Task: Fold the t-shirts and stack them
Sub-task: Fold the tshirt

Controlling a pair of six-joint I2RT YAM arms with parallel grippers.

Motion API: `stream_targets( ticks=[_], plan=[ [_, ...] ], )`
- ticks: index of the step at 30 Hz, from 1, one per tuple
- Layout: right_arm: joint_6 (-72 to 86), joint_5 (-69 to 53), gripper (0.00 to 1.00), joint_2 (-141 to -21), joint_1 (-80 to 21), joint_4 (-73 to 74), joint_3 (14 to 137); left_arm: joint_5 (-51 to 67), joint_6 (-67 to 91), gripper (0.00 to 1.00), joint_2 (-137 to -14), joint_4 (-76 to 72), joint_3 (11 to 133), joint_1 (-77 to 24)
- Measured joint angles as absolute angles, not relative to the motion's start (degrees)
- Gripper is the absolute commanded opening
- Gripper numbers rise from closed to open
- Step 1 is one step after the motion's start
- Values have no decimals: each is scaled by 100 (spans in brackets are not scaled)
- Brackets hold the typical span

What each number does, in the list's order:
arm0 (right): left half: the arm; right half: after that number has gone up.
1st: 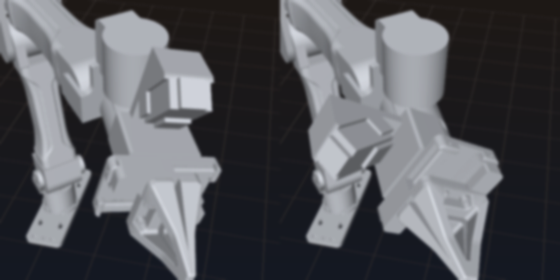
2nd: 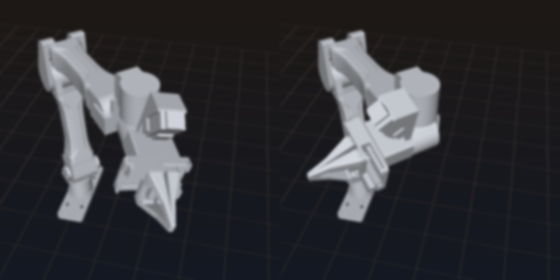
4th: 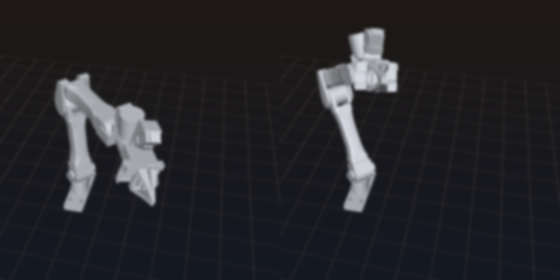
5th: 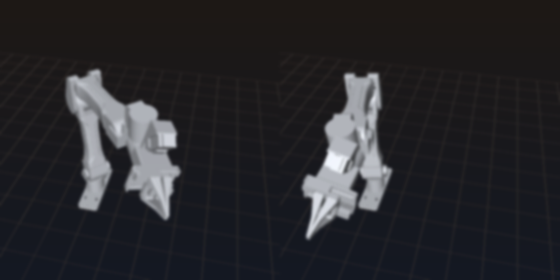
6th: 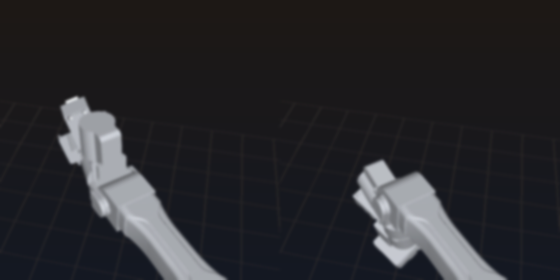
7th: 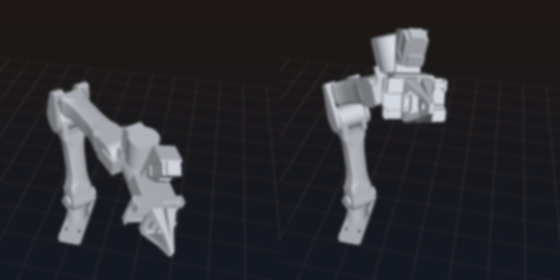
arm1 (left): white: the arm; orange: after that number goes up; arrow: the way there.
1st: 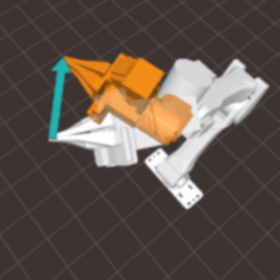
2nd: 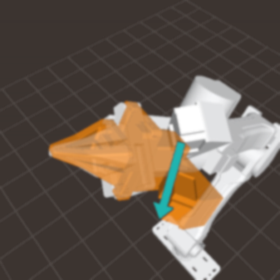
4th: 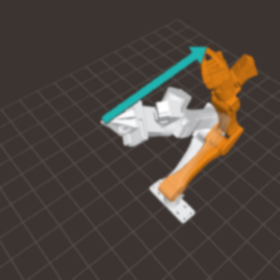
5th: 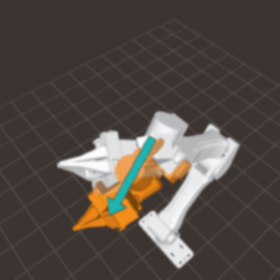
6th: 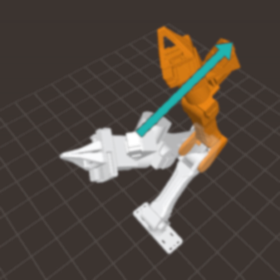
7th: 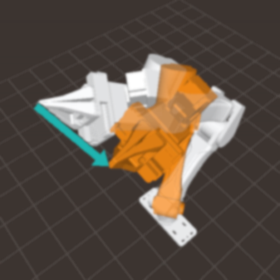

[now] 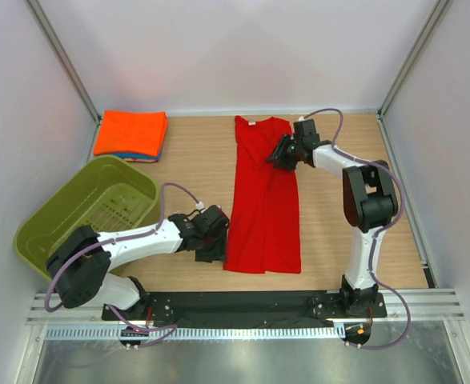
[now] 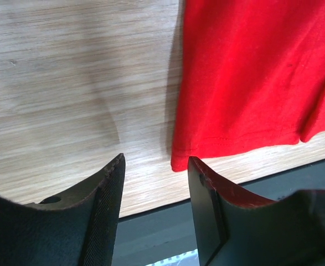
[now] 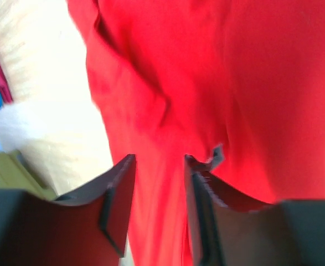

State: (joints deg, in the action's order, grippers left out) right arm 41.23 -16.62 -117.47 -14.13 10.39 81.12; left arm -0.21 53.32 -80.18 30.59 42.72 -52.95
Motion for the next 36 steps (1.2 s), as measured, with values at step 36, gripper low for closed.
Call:
stream_targets(
  ticks=[36],
  plan=[
    [4845, -1326, 49, -5164, -2545, 4202, 2185, 982, 5787, 47, -7876, 1660, 3441, -5196]
  ],
)
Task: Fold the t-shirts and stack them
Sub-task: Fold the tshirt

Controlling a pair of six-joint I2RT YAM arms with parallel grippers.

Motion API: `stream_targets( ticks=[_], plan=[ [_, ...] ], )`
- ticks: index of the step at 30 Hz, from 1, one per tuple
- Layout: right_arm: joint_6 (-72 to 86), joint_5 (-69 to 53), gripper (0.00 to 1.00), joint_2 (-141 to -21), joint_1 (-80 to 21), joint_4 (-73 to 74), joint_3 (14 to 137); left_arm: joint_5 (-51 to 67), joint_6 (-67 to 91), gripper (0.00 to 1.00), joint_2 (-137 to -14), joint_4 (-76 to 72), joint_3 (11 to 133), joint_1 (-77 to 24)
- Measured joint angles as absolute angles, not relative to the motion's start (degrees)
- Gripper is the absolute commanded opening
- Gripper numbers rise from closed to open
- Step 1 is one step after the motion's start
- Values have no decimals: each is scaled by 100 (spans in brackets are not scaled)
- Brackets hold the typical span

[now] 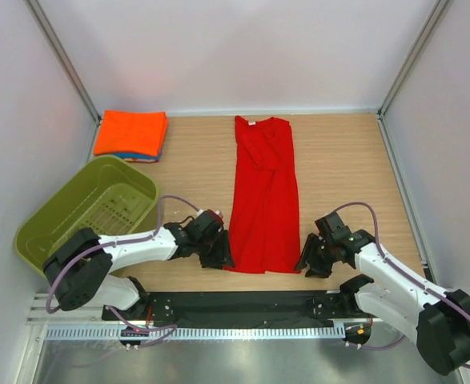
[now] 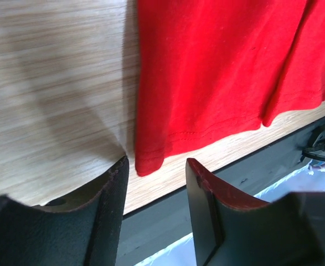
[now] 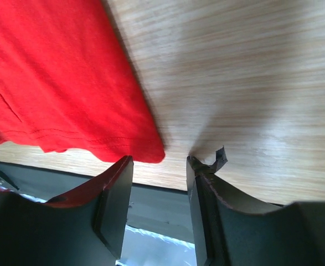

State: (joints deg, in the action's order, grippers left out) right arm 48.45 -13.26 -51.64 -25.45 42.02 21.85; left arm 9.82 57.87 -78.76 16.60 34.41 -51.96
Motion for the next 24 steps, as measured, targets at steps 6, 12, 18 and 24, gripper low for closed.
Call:
stream_targets(
  ticks=[6, 12, 18, 24],
  plan=[
    [4908, -1380, 35, -5306, -2589, 3964, 2154, 1194, 5865, 29, -8003, 1328, 3356, -5094],
    [4869, -1262, 1, -5319, -2620, 3900, 2112, 1221, 5964, 6, -8023, 1197, 3221, -5052],
    [4858, -1090, 1, -4974, -2622, 4167, 2112, 1288, 6058, 1, -8003, 1092, 3146, -5050],
    [4860, -1044, 1, -4440, -2622, 4578, 2137, 1330, 6233, 1, -7856, 1063, 3009, -5092]
  ],
)
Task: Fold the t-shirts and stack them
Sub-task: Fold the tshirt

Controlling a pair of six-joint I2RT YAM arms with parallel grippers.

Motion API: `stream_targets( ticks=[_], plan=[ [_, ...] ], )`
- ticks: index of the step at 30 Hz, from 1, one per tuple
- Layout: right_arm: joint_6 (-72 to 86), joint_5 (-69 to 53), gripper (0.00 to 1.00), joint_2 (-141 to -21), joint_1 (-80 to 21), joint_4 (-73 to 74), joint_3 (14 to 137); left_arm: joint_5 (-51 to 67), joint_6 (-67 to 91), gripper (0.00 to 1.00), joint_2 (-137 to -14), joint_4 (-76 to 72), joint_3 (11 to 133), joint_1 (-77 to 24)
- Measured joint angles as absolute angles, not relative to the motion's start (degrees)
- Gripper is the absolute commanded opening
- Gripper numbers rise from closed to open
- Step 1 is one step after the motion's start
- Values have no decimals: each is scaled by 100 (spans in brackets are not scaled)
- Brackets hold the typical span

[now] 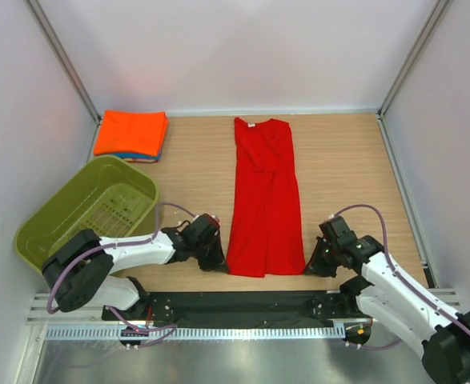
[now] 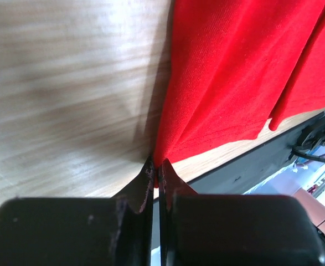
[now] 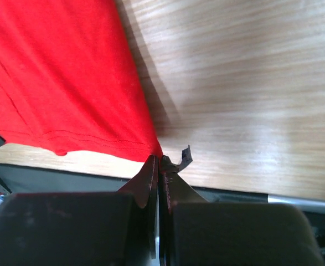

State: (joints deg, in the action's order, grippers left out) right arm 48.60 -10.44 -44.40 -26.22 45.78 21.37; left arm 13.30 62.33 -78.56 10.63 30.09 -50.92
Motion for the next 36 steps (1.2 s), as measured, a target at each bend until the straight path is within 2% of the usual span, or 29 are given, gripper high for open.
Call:
stream_targets(
  ticks=[9, 14, 19, 26, 36],
  plan=[
    [4794, -972, 1, -4211, -2681, 5142, 2628, 1372, 6497, 0, -7730, 1177, 3048, -5428],
    [4654, -821, 1, -4598, -2692, 5190, 2888, 1455, 6442, 1, -7944, 1404, 3546, -5376],
    [4427, -602, 1, -5391, -2692, 5179, 3509, 1636, 6182, 0, -8366, 1763, 4252, -4932],
    [3940, -272, 1, -6945, -2681, 5057, 5304, 1710, 5518, 0, -9091, 2622, 5780, -4230],
    [3105, -34, 1, -8991, -1988, 4901, 7417, 2047, 4751, 0, -10477, 3448, 7950, -3000]
  ],
)
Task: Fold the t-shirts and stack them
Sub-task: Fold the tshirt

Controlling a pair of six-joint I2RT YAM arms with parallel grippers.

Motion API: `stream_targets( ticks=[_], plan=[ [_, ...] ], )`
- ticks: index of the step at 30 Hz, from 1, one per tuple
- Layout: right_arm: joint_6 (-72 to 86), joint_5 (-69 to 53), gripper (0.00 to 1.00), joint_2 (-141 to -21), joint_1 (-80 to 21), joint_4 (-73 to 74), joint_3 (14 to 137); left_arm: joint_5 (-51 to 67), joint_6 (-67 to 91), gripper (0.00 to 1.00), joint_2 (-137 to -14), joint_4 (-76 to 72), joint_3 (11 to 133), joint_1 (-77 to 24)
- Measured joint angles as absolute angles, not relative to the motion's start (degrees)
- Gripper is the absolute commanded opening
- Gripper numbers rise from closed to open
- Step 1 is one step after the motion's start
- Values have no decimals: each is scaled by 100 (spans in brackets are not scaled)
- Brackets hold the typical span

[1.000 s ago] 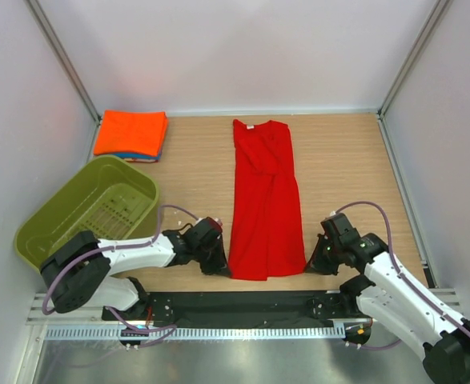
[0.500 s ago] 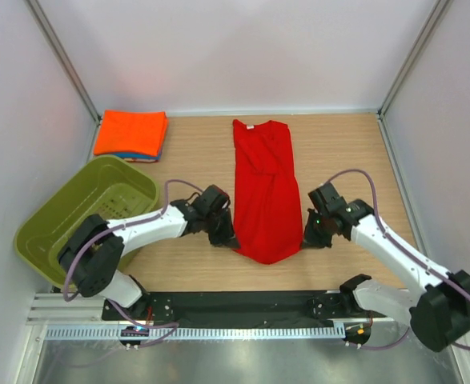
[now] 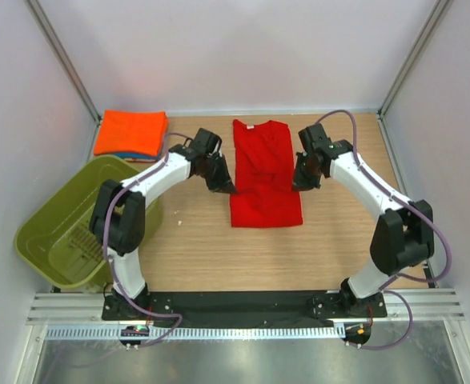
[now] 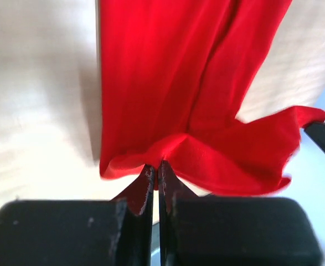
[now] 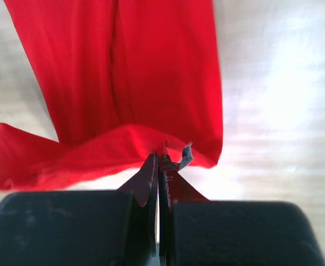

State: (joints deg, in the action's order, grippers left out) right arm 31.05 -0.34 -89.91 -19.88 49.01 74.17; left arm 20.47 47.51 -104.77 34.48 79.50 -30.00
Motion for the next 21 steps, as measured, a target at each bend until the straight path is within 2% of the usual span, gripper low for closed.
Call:
stream_targets(
  ticks=[12, 15, 21],
  plan=[
    [2532, -298, 1, -10914, -1313, 4576, 9277, 2626, 4486, 0, -12540, 3730, 10560, -2375],
    [2460, -429, 1, -11373, -1245, 4469, 9627, 2729, 4497, 1, -12923, 3721, 10901, -2276],
    [2357, -585, 4, -12001, -1162, 4403, 10119, 2976, 4563, 8, -13504, 3645, 11231, -2073]
  ],
)
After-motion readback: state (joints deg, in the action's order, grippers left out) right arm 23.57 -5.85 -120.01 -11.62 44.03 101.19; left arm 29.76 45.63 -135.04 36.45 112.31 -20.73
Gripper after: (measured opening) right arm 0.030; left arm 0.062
